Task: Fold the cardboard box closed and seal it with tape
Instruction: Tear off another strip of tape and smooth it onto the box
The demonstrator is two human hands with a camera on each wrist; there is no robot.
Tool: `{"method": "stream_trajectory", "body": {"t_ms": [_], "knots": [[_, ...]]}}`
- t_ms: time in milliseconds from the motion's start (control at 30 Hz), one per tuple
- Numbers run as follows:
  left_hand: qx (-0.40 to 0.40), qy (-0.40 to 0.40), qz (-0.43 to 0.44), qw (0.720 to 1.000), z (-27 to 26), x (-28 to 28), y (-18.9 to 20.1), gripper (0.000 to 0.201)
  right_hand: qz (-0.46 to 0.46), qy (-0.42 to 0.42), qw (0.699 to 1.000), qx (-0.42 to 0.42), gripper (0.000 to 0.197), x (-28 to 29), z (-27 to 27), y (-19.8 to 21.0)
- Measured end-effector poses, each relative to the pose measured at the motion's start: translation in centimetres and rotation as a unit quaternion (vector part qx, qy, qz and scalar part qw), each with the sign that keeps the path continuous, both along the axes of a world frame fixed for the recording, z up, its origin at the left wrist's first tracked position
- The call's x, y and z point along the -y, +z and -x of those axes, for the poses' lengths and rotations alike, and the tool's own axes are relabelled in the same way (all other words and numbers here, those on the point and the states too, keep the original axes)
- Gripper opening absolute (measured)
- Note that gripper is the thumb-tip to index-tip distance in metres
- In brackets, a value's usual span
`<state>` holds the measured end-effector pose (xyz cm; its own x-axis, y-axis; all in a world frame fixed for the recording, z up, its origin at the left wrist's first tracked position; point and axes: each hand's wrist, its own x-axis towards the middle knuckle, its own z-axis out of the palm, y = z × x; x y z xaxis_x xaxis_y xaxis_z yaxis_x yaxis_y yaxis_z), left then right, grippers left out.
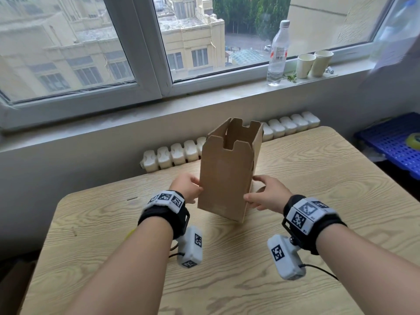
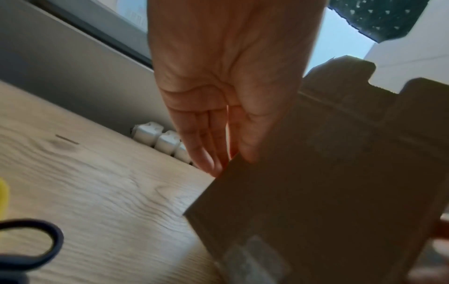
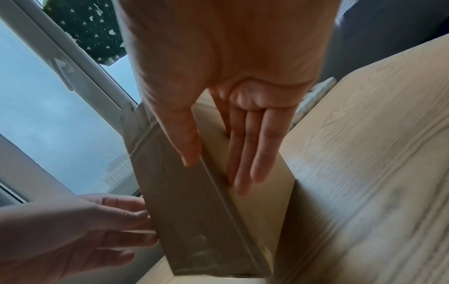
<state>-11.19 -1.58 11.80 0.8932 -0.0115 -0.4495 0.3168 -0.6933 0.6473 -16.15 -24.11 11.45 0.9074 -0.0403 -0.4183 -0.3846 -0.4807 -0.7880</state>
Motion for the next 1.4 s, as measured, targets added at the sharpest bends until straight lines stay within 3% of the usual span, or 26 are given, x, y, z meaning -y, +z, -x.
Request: {"method": "stream_trajectory", "body": {"t_ms": [200,367,467,600,667,767,833,967,1100,1167,1267,1400], "knots": [[-0.027,0.075,0.089,0.993,0.1,1.5,0.9,0.036,0.034,0.058,0.997,-0.038,0.061,0.1,0.0,-0.5],[-0.030,0.130,0.137,0.982,-0.3,1.5,2.8,0.035,0.112,0.011,0.991,0.071,0.056,1.4,-1.3,0.2],[-0.014,0.124,0.118,0.985,-0.5,1.7,4.1,0.026,0.214,0.016,0.963,0.162,0.070,1.8,-2.3,1.8],[-0.073,0.049,0.024,0.996,-0.2,2.8,4.3,0.055,0.373,0.148,0.902,0.157,0.080,1.6,-3.2,2.8],[-0.124,0.027,-0.033,0.991,-0.5,3.2,3.5,0.043,0.405,0.178,0.884,0.149,0.070,1.5,-3.1,2.4],[-0.184,0.029,-0.028,0.982,-0.6,3.3,3.3,0.010,0.422,0.182,0.872,0.168,0.045,1.9,-2.8,2.2],[-0.161,0.029,-0.017,0.986,-0.8,3.1,3.5,0.010,0.441,0.180,0.859,0.187,0.031,2.1,-2.8,2.5],[0.001,0.099,0.013,0.995,-1.9,2.2,4.3,0.017,0.439,0.201,0.851,0.206,0.018,1.1,-3.7,2.9],[-0.025,0.105,0.054,0.993,-2.4,2.4,4.9,0.040,0.403,0.207,0.863,0.225,0.022,-0.7,-4.5,3.1],[-0.043,0.088,0.029,0.995,-2.4,2.7,4.3,0.037,0.391,0.215,0.864,0.233,0.022,-1.7,-4.9,3.4],[-0.020,0.065,-0.073,0.995,-2.6,2.8,3.6,0.010,0.369,0.215,0.876,0.226,0.020,-2.2,-5.3,3.6],[0.054,0.063,-0.175,0.981,-3.5,0.9,3.2,0.021,0.412,0.192,0.872,0.181,0.023,-0.5,-6.0,3.8]]}}
